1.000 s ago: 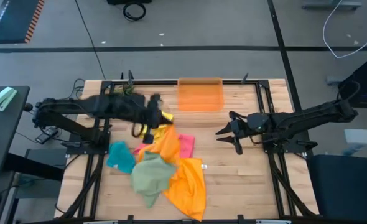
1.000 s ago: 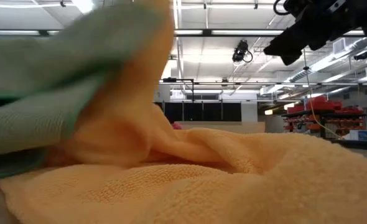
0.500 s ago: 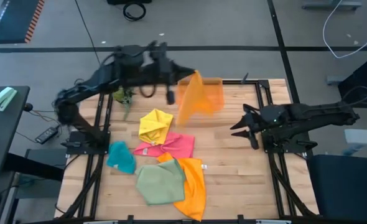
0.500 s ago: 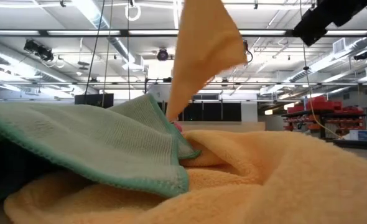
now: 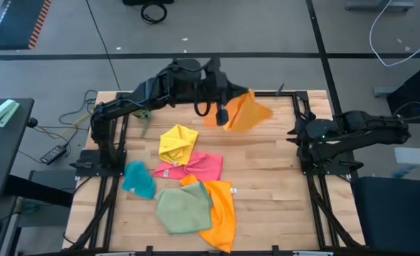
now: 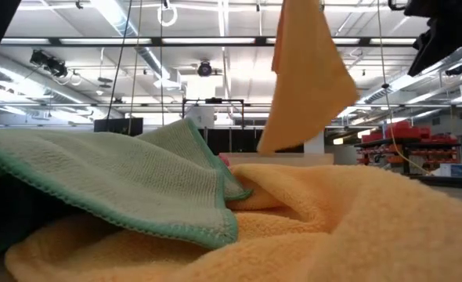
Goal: Fold microfiber towels
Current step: Fold the left orange microfiber cloth
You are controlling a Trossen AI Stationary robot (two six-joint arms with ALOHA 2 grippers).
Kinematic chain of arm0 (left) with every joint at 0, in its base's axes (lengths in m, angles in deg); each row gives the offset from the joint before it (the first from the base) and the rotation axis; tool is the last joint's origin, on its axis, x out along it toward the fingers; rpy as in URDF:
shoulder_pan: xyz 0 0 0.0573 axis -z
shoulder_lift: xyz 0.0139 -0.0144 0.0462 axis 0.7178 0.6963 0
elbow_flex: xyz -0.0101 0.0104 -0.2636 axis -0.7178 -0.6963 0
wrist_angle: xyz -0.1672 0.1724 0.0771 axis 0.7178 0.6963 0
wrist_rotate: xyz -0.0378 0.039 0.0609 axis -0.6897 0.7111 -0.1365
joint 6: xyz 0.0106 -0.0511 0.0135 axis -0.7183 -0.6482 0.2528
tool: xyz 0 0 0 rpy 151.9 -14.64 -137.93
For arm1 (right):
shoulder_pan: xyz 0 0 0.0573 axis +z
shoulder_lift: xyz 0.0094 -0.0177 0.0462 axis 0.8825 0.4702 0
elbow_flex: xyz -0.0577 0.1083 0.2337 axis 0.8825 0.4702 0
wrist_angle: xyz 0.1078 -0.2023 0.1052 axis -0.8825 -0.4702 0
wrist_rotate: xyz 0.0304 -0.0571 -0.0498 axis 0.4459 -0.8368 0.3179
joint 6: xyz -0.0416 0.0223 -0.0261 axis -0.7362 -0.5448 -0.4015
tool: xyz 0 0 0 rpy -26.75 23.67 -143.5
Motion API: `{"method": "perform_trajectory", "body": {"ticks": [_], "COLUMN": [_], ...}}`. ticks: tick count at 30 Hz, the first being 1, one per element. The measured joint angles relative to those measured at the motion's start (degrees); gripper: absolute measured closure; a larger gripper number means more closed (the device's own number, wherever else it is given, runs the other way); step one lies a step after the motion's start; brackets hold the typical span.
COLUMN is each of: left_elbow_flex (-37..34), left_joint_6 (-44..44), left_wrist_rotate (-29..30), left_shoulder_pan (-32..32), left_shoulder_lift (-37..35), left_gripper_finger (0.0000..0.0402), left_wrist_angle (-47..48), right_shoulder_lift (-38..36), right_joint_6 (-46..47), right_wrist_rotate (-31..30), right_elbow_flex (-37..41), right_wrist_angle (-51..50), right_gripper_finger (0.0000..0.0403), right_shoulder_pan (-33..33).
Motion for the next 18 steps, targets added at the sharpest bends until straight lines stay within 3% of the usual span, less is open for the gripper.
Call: {"method": "perform_trajectory", "body": {"ticks": [9,13,18], "left_elbow_flex": [-2.2,-12.2,-29.2], "left_joint_6": [-6.4,-9.6,-10.0], "left_wrist_rotate": [7.3,7.7,8.3], "left_shoulder_pan": [6.1,6.6,6.6], "left_shoulder_lift": [-1.5,-1.8,-4.3], "left_gripper_finger": [0.0398,0.0399,0.0399], "left_wrist_angle": [23.2,24.3,14.8], "right_shoulder_lift": [1.7,4.5,9.8], "right_joint_6": [0.3,2.3,3.5], "right_wrist_rotate": [3.9,7.3,10.7], "right_elbow_flex": [4.8,7.2,16.4], "right_wrist_angle": [7.0,14.6,33.3], "right_gripper_finger": [0.0274,0.0274,0.0274], "right_shoulder_pan": [0.7,1.8,4.9]}}
